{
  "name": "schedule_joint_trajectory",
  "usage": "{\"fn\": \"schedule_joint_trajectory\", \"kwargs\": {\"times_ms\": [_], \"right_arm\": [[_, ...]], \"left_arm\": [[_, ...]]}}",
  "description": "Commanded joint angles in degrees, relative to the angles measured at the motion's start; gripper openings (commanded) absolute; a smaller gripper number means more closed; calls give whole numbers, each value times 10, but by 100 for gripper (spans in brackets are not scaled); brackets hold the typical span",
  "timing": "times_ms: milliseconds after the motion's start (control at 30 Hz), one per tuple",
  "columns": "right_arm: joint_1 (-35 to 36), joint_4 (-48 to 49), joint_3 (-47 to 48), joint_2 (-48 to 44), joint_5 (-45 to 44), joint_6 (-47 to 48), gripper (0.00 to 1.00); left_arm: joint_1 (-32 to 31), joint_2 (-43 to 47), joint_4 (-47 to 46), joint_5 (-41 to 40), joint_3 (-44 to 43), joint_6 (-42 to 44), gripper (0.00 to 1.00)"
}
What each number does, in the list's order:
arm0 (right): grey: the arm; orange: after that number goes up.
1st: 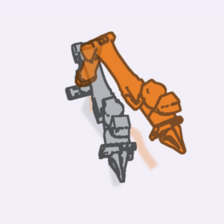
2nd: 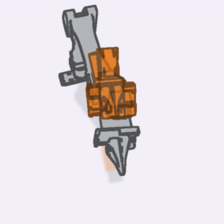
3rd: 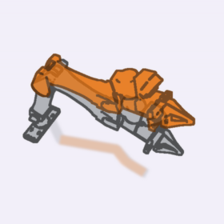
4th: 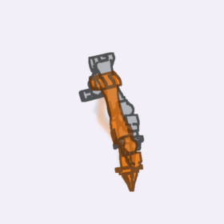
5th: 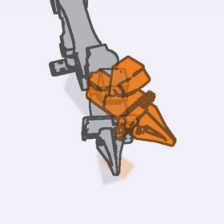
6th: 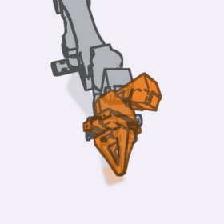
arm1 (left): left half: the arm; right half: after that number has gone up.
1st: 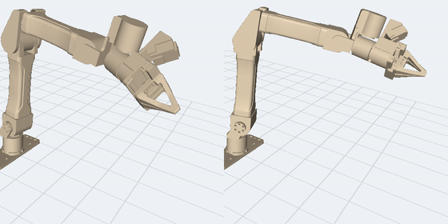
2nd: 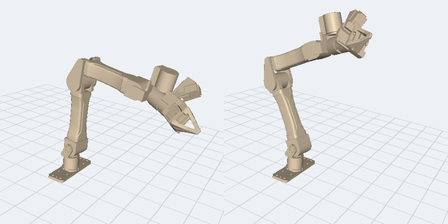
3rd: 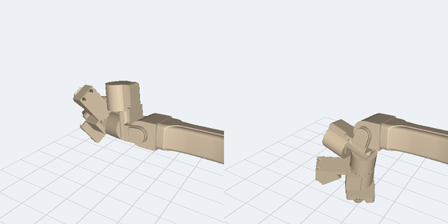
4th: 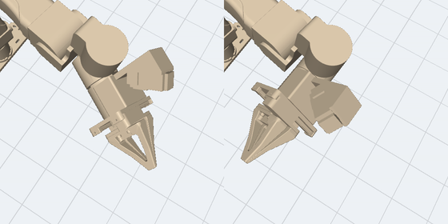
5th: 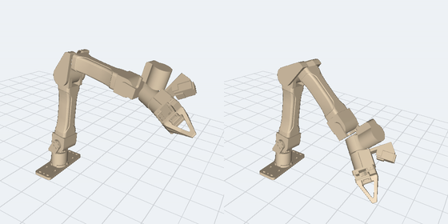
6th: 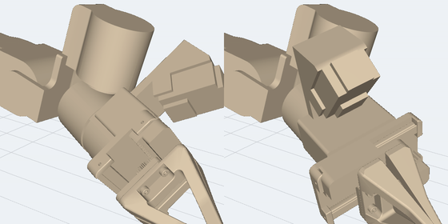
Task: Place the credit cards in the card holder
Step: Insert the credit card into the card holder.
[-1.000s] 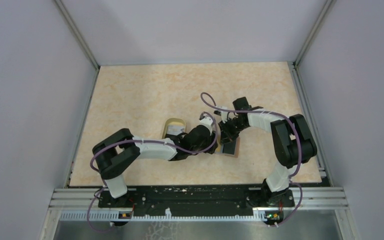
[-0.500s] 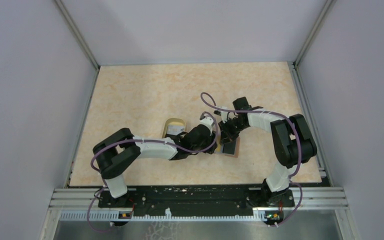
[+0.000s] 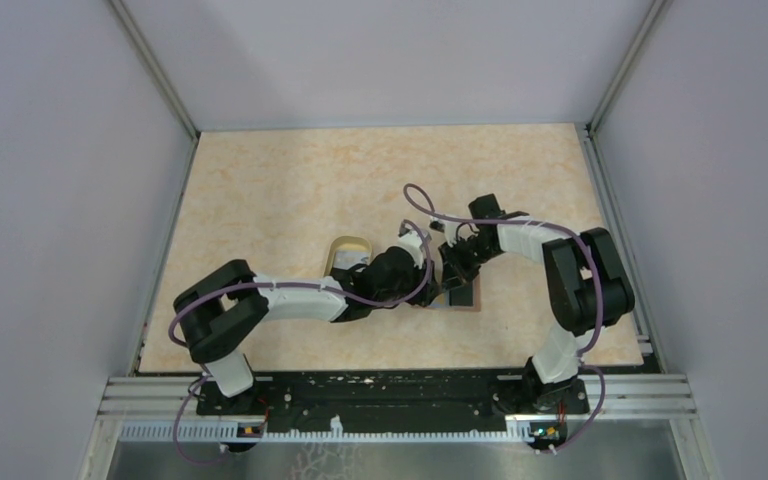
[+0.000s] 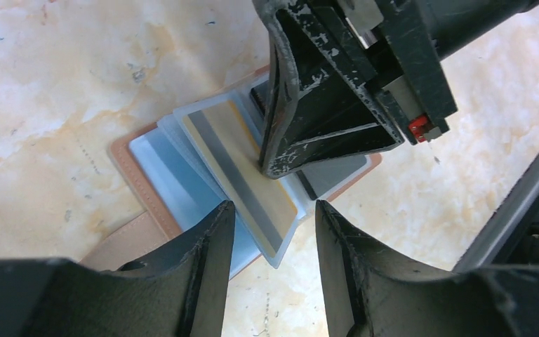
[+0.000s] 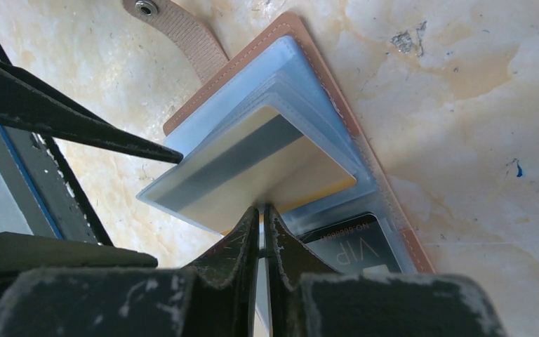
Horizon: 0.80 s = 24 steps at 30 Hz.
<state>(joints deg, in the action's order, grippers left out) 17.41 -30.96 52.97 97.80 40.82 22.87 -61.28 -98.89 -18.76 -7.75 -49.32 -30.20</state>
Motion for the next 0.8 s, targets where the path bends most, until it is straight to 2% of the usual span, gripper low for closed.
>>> {"fn": "schedule_joint_trajectory", "kwargs": {"times_ms": [0,200,567,767], "right_arm": [[-9,-8,21,-20,34,14,7],[-18,-19,26,-33,41,23,11],[-41,-31,28,-62,56,28,28],[-48,-23,27,-68,34,17,28]], "left_arm": [[-3,6,-47,36,-3,-13,52],[-3,-14,-52,39,-10,-20,52],[-3,-18,-47,40,-21,-16,52],[-3,-25,-44,42,-31,-15,52]]}}
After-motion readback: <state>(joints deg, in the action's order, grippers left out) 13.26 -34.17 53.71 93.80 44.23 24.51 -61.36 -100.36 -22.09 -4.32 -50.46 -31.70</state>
